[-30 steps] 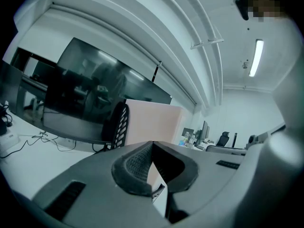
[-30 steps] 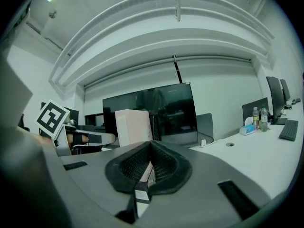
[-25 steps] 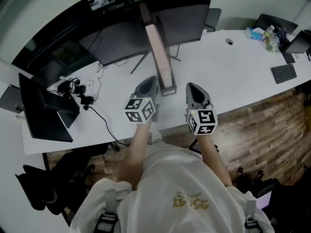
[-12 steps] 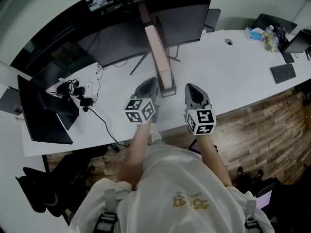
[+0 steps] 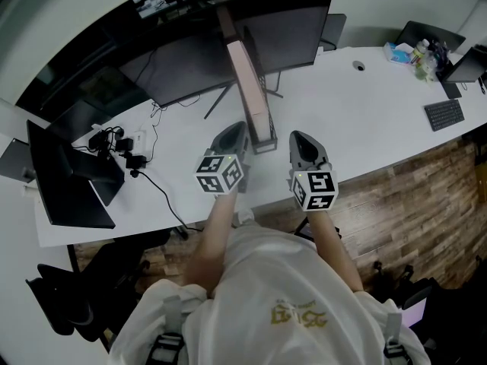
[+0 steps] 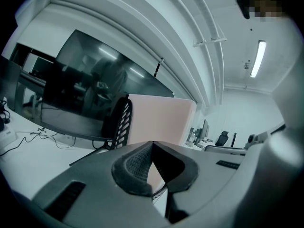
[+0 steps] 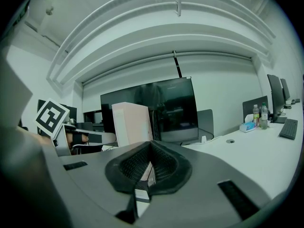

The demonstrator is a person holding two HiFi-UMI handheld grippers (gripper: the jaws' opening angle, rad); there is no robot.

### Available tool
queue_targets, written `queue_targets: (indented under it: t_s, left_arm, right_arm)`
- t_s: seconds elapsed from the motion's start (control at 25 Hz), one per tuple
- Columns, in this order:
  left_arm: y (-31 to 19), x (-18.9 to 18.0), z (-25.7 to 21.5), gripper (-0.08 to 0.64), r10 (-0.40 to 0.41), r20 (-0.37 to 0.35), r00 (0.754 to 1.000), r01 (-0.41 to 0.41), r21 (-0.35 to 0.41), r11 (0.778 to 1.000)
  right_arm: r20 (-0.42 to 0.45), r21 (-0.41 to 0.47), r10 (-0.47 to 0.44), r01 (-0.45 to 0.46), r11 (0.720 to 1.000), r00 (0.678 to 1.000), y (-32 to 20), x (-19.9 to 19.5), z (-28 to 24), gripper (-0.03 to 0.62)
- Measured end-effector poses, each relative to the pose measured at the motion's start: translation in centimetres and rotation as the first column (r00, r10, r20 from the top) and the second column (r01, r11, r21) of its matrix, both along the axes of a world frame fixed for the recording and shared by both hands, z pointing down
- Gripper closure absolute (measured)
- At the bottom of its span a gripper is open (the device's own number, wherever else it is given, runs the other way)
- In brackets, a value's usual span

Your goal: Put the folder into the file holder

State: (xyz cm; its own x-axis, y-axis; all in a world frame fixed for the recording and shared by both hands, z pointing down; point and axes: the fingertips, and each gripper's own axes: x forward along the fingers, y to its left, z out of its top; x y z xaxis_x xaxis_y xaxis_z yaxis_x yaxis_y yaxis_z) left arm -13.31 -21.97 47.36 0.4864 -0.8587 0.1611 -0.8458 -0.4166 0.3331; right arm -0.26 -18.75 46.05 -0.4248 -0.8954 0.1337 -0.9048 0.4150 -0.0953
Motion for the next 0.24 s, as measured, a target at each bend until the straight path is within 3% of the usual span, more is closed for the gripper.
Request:
queue_targets:
  t_s: [0.24]
  left_arm:
    - [-0.52, -0.64, 0.21, 0.546, -0.005, -0.005, 1.000, 0.005, -0.003, 1.000]
  right_arm:
    - [0.004, -0.007, 0.001, -0.001, 1.000, 1.000, -0.49, -0.26, 0.29, 0.583]
